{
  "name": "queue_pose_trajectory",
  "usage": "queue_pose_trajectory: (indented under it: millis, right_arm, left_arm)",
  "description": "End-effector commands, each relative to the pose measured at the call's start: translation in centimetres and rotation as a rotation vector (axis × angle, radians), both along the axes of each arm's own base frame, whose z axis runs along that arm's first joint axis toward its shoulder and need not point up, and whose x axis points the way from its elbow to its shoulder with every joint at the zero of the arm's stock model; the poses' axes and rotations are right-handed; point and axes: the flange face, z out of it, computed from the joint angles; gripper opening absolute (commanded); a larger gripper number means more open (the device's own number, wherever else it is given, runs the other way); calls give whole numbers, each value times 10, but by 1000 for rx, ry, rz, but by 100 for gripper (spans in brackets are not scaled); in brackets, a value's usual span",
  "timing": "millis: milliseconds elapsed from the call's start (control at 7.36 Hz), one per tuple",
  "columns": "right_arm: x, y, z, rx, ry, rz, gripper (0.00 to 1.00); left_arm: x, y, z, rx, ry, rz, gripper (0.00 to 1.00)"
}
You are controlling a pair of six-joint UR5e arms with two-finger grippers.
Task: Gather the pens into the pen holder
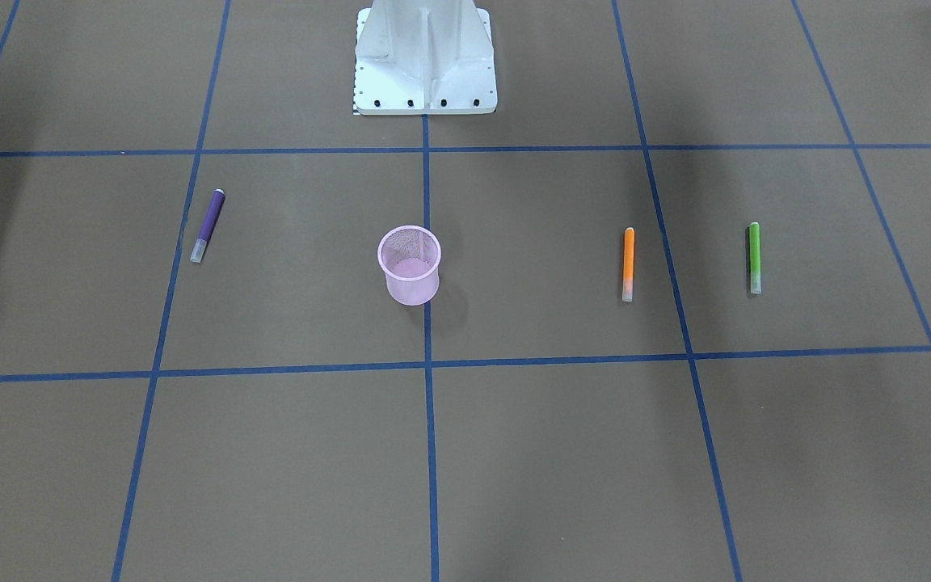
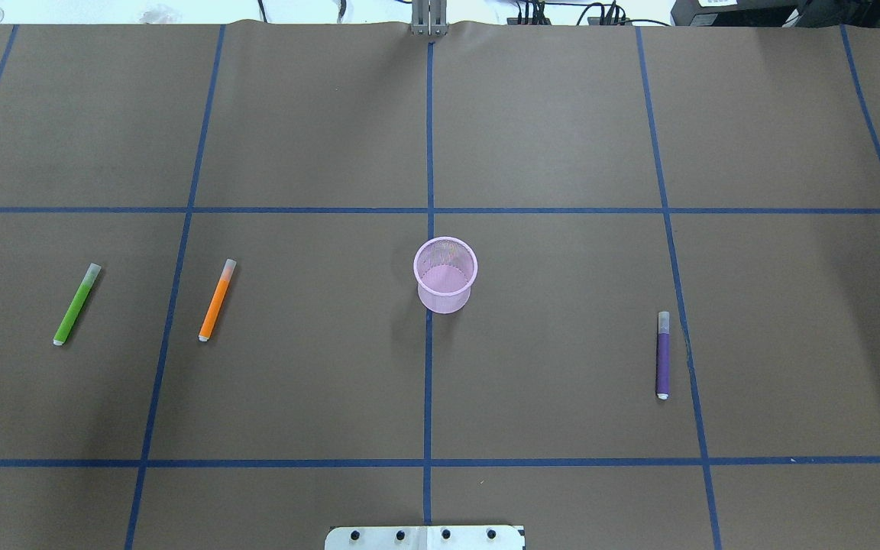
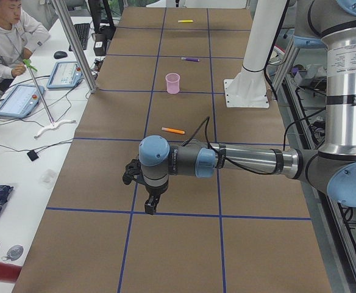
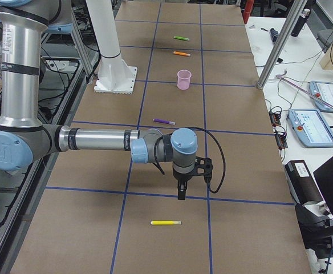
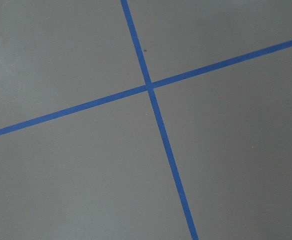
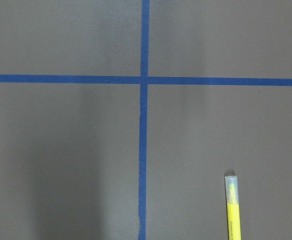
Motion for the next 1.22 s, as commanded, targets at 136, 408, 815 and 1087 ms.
queue_pose_trajectory:
  millis: [136, 408, 815, 1087]
  right_arm:
    - [1, 0, 1, 1, 9, 2, 100]
    - [0, 0, -4, 15, 2, 2, 100]
    - [-1, -9, -29, 73, -3, 8, 100]
    - [-1, -16, -70, 249, -14, 13, 100]
  left_arm:
    - [1, 0, -1, 5, -2, 3, 100]
    - [1, 0, -6, 16, -11, 1, 100]
    - [1, -12, -20, 42, -7, -6, 100]
    - [0, -38, -51, 135, -8, -7, 100]
